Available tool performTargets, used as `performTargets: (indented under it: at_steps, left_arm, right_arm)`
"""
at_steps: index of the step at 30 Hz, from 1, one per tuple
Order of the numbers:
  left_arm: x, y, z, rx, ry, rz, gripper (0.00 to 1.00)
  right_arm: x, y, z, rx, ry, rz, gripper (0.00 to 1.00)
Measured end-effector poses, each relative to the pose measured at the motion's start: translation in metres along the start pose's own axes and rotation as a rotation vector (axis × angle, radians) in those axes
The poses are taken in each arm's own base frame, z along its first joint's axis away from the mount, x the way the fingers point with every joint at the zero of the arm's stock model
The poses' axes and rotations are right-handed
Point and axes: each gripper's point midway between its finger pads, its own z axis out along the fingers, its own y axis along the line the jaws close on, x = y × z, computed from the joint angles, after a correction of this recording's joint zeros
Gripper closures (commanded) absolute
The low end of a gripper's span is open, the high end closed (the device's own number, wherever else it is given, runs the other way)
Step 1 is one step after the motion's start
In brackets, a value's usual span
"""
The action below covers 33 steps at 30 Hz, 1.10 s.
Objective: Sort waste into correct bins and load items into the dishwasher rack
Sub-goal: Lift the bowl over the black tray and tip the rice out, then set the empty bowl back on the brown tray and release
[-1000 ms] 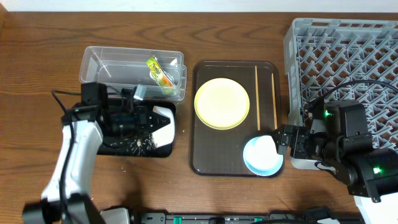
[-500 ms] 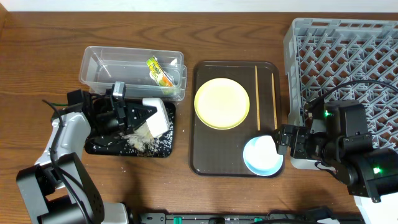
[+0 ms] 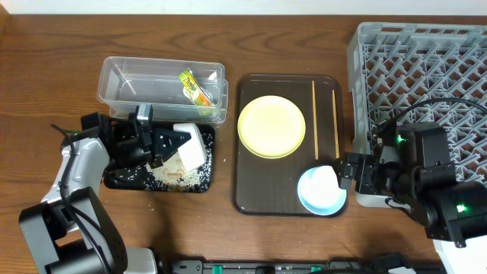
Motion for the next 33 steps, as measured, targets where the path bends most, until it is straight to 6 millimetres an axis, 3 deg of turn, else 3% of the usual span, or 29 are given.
performTargets:
  at_steps: [4,12,16,20,25,29,33]
  left_arm:
    - [-0.005,0.008,-0.004,-0.045,-0.015,0.006,0.94]
    - [-0.006,0.001,-0.005,0.002,-0.024,0.02,0.94]
    - [-0.001,0.015,0.0,-0.085,0.007,0.023,0.94]
    - [0.004,0.004,0.002,-0.031,0.015,0.009,0.94]
    - [0.002,0.004,0.004,-0.043,0.017,0.006,0.94]
    - [0.016,-0.007,0.018,-0.022,0.075,-0.009,0.94]
    - [0.048,-0.012,0.044,-0.145,0.195,0.057,0.94]
  right_arm:
    - [0.0,0.0,0.0,0.0,0.0,0.0,0.01]
    - [0.001,0.0,0.0,0.002,0.004,0.001,0.01]
    - [0.002,-0.001,0.0,0.003,0.009,0.002,0.01]
    - [0.004,-0.001,0.0,0.006,0.016,0.003,0.01]
    - [0.004,-0.001,0.0,0.005,0.016,0.003,0.01]
    - [0.004,-0.002,0.0,0.006,0.017,0.003,0.01]
    - [0.004,-0.002,0.0,0.007,0.018,0.003,0.01]
